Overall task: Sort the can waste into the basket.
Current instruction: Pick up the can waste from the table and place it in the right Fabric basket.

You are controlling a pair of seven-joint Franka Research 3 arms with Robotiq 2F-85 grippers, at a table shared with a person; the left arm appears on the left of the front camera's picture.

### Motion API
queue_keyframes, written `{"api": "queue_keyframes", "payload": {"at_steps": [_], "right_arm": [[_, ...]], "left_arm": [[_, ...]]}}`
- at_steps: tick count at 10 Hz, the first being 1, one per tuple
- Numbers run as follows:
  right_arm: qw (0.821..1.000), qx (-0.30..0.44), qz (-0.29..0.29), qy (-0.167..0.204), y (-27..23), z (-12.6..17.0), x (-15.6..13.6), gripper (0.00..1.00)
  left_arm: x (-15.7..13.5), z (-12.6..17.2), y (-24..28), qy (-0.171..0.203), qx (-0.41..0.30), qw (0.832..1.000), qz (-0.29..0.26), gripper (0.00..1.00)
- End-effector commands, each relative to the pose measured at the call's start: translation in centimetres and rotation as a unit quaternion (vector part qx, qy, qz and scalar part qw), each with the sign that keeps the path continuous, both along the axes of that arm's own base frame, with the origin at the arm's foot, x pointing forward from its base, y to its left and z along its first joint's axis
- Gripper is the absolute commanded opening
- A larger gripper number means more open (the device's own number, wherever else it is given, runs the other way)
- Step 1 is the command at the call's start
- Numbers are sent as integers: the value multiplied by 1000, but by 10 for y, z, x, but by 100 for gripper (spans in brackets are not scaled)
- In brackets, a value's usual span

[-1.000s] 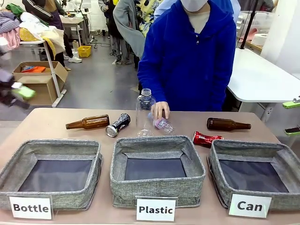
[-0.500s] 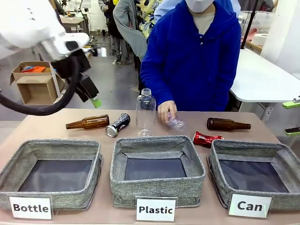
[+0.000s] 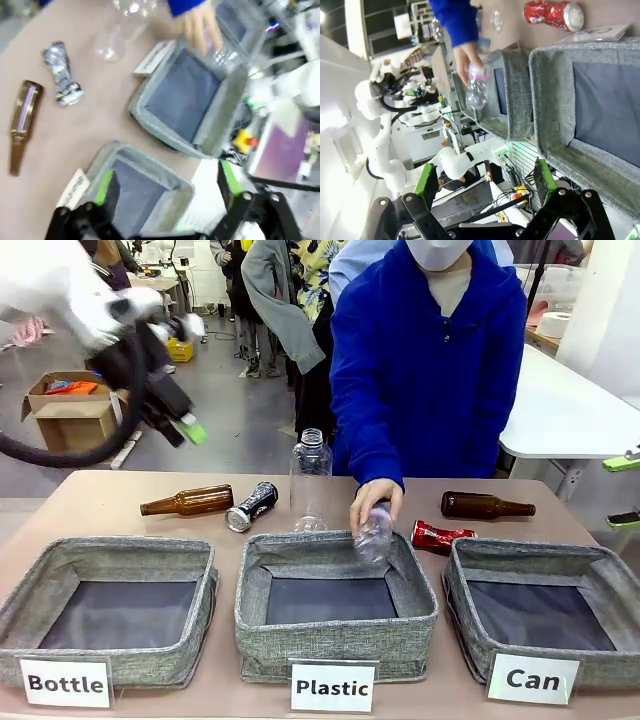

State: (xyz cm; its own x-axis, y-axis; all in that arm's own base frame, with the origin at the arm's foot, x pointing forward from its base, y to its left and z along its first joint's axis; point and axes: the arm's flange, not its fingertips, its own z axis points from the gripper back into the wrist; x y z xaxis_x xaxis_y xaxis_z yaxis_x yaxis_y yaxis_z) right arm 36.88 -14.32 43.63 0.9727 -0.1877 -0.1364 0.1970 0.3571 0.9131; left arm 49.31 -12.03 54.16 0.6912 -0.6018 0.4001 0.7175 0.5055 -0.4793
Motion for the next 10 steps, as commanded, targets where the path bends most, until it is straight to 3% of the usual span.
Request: {"api": "queue_keyframes", "payload": {"at_steps": [1, 4, 6, 7, 8, 10], "right_arm": [[1000, 10, -2, -11, 1, 2, 0, 100], [1000, 10, -2, -11, 1, 2, 0, 100], [1000, 10, -2, -11, 1, 2, 0, 100], [1000, 10, -2, -11, 1, 2, 0, 100], [1000, 10, -2, -11, 1, 2, 0, 100], [1000, 10, -2, -11, 1, 2, 0, 100]], "left_arm": [[-35, -9, 85, 24, -123, 992, 14, 100], [-63, -41, 124, 39, -204, 978, 28, 100], [-61, -37, 115, 36, -205, 978, 27, 100], [-57, -27, 99, 11, -165, 983, 86, 100], [-52, -15, 72, -19, -130, 988, 82, 100], [-38, -4, 8, -34, -40, 997, 53, 100]]}}
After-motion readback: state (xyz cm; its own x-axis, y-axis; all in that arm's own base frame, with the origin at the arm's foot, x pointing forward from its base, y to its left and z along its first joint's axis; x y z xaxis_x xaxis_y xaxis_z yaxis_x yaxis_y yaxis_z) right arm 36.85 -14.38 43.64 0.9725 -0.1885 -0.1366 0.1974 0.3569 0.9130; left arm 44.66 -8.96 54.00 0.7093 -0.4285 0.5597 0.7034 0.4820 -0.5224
